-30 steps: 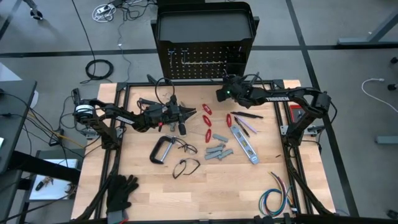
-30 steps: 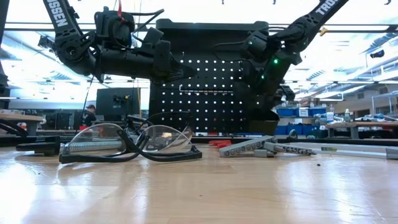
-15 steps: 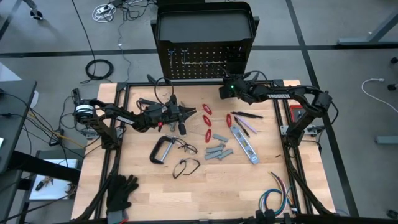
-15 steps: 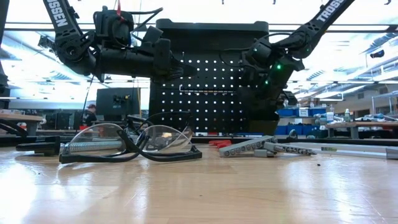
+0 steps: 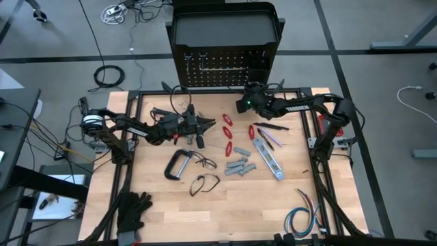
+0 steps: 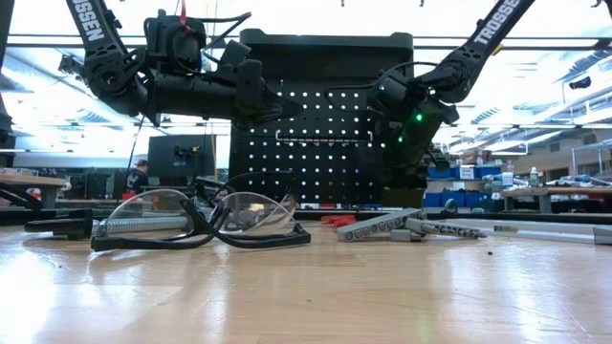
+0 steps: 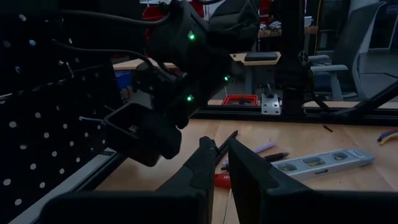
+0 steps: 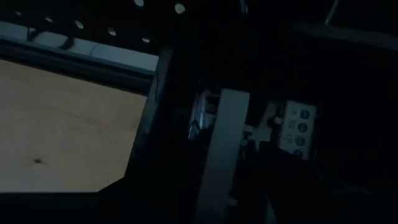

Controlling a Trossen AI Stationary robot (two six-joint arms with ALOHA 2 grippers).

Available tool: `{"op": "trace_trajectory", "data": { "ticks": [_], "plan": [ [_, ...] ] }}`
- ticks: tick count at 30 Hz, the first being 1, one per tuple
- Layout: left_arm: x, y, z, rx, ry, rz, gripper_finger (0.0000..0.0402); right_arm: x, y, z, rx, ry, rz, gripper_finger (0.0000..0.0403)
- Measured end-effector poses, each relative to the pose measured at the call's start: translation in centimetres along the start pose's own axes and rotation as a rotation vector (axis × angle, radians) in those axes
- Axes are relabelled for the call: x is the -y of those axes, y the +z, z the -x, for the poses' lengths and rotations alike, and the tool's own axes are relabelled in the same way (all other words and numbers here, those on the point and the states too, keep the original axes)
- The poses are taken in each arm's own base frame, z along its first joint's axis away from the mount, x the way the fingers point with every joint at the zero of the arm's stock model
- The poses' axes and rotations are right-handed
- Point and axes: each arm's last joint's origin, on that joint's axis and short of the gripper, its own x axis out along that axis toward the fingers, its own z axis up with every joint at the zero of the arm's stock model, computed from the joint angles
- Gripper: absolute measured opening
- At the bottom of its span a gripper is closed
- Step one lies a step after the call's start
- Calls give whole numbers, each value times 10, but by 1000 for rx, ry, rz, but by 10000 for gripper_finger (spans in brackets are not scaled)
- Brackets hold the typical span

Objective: Hang tools onto peg board
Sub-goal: Put the screwdriver bits on the table

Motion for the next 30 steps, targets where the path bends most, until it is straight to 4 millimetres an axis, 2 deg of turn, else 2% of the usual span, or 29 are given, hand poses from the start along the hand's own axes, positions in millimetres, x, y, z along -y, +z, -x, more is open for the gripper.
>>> {"op": "trace_trajectory", "data": {
  "ticks": [4,13,17,22,30],
  "plan": [
    [1,0,0,2,-8,0,47,2,0,-3,-10,-9,-11,217],
    [2,1,0,7,-11,0,47,21,6,-15,-97,-10,12,212],
    [2,1,0,7,-11,-3,47,20,5,-14,-96,14,45,198],
    [2,1,0,6,-11,-4,47,13,3,-13,-128,139,107,173],
    [2,1,0,6,-11,-4,47,16,3,-14,-162,142,113,160]
  ]
}}
